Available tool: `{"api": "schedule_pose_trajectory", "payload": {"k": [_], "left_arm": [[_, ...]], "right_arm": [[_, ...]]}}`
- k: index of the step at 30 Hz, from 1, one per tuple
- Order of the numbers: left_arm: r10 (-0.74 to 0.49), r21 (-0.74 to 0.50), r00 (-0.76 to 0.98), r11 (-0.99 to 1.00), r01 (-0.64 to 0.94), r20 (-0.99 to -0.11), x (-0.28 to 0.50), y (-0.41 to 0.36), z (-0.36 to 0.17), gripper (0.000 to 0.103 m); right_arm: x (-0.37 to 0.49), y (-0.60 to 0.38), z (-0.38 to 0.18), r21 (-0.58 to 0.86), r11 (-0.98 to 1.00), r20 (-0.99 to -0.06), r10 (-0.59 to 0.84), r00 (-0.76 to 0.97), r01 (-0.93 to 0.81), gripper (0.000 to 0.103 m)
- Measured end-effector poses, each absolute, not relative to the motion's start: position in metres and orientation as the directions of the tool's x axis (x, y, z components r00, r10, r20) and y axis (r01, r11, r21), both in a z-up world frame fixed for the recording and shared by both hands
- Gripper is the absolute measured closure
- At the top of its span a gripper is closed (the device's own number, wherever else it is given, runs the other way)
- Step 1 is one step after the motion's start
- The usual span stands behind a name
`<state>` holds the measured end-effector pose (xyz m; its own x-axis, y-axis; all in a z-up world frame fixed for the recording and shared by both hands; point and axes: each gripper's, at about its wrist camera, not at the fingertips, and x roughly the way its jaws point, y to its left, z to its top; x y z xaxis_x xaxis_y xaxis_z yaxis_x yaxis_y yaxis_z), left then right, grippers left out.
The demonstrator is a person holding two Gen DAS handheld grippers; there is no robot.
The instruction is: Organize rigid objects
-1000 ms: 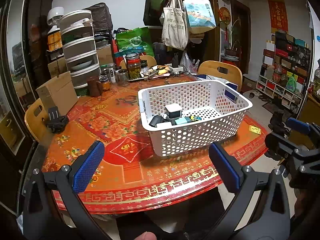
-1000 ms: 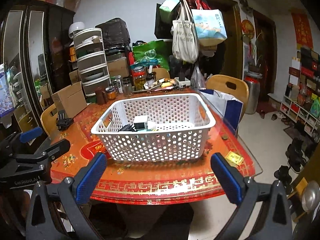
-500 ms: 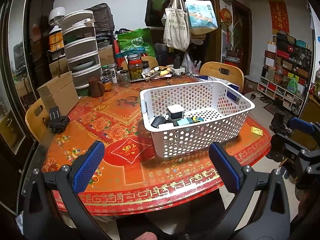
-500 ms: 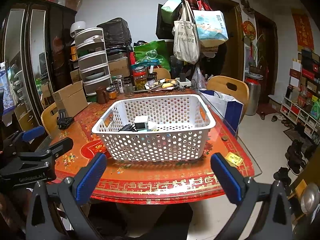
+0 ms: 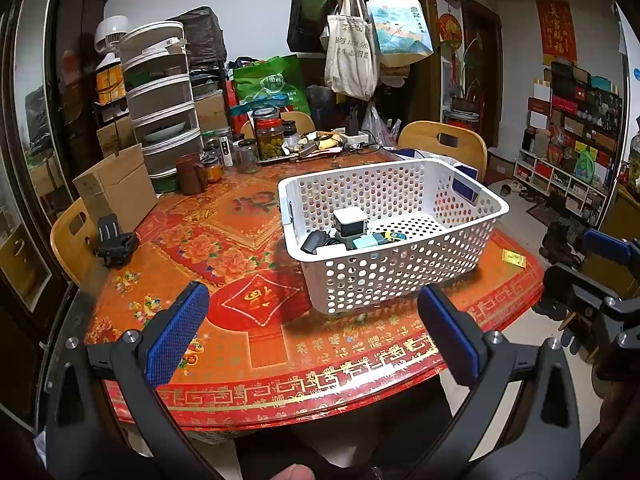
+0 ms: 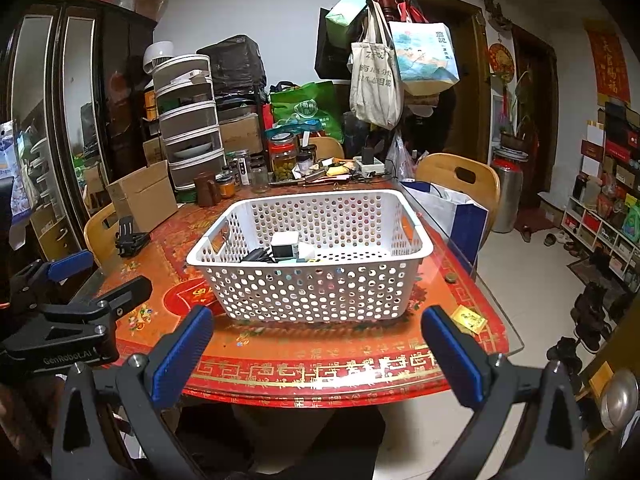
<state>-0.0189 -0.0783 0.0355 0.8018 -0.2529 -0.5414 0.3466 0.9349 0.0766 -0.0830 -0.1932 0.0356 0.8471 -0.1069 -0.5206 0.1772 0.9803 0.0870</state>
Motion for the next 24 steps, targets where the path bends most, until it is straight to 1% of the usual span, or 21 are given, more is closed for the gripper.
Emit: {"api": "schedule_pose_trajectory", "payload": {"k": [24], "left_arm": [[-0.251, 0.070, 0.790, 0.936, 0.346, -0.559, -0.0155, -0.0811, 0.0291, 0.000]], "right_arm": [[-0.0849, -0.1891, 0.0395, 0.077, 0.983, -0.515, -0.103, 0.851, 0.166, 0.000]]}}
